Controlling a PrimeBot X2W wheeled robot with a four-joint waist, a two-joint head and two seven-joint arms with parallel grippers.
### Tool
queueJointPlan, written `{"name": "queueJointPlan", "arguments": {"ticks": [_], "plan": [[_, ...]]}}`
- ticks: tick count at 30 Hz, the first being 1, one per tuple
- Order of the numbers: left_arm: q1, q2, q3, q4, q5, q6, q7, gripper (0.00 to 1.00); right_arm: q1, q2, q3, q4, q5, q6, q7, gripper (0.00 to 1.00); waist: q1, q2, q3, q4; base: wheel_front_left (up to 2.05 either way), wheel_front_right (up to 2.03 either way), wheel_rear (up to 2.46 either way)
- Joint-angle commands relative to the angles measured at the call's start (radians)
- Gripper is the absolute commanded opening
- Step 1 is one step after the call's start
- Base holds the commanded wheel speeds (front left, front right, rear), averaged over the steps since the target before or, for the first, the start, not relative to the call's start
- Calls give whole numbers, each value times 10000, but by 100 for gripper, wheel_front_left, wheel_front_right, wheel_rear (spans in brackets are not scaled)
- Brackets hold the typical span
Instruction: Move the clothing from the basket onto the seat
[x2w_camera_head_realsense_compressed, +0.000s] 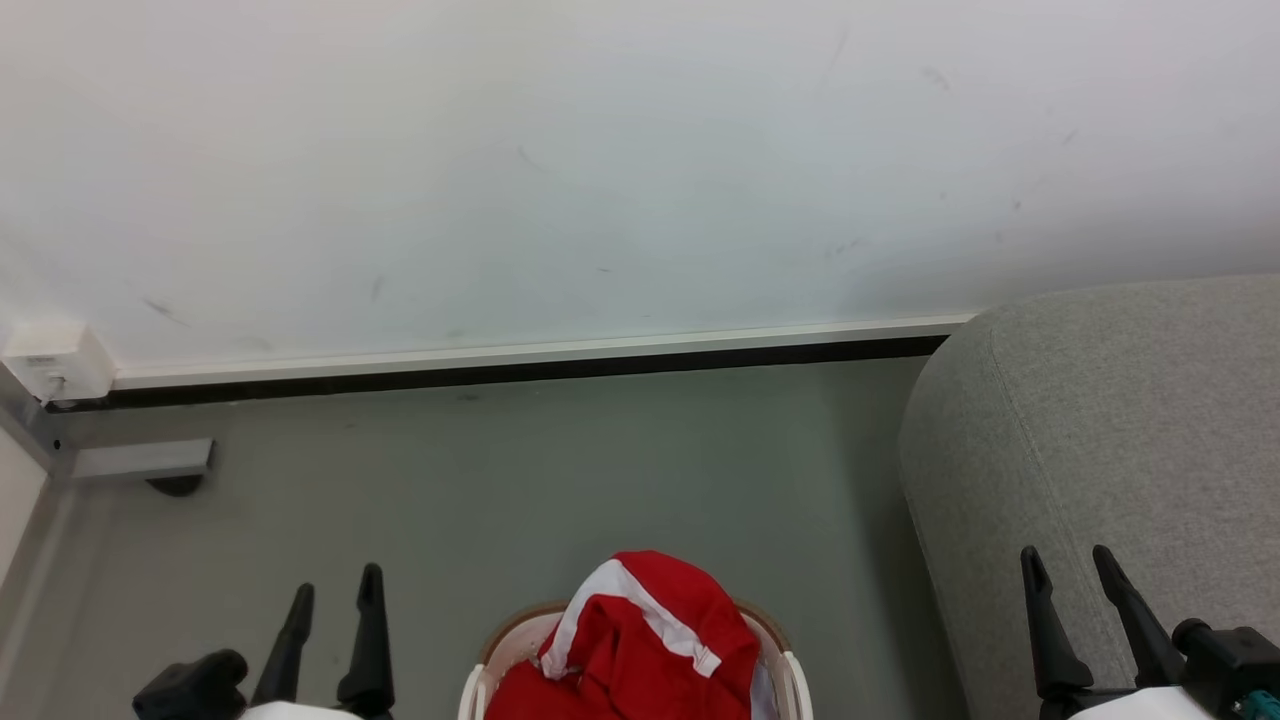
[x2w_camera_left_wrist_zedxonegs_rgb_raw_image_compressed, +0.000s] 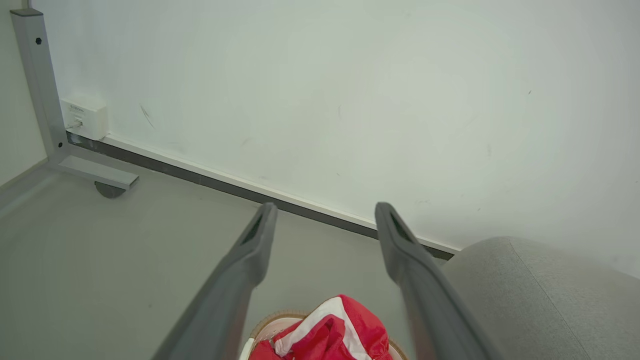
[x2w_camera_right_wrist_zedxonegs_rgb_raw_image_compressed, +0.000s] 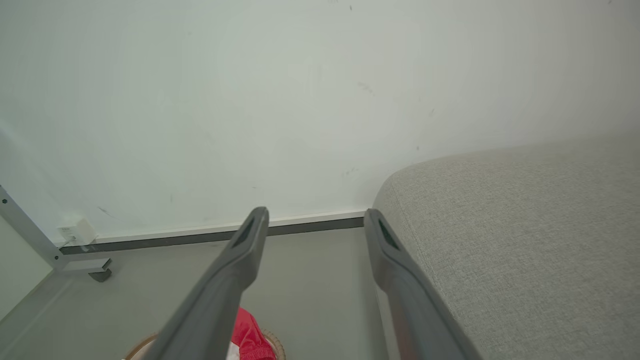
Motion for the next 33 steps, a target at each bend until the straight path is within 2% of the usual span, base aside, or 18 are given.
{"name": "queueJointPlan", "arguments": {"ticks": [1, 15, 33], "plan": [[58, 111, -22, -77, 336, -6, -139, 100, -69, -27, -41, -93, -211, -13, -95, 100, 0, 0, 5, -3, 0, 0, 0], [126, 151, -123, 18, 1631, 29, -441, 100, 19, 78, -164, -36, -1036, -15, -424, 100, 0, 0, 74, 11, 0, 0, 0], [190, 70, -33, 348, 2726, -243, -822, 100, 67, 204, -182, 46, -1460, -18, -774, 100, 0, 0, 151, -46, 0, 0, 0]]}}
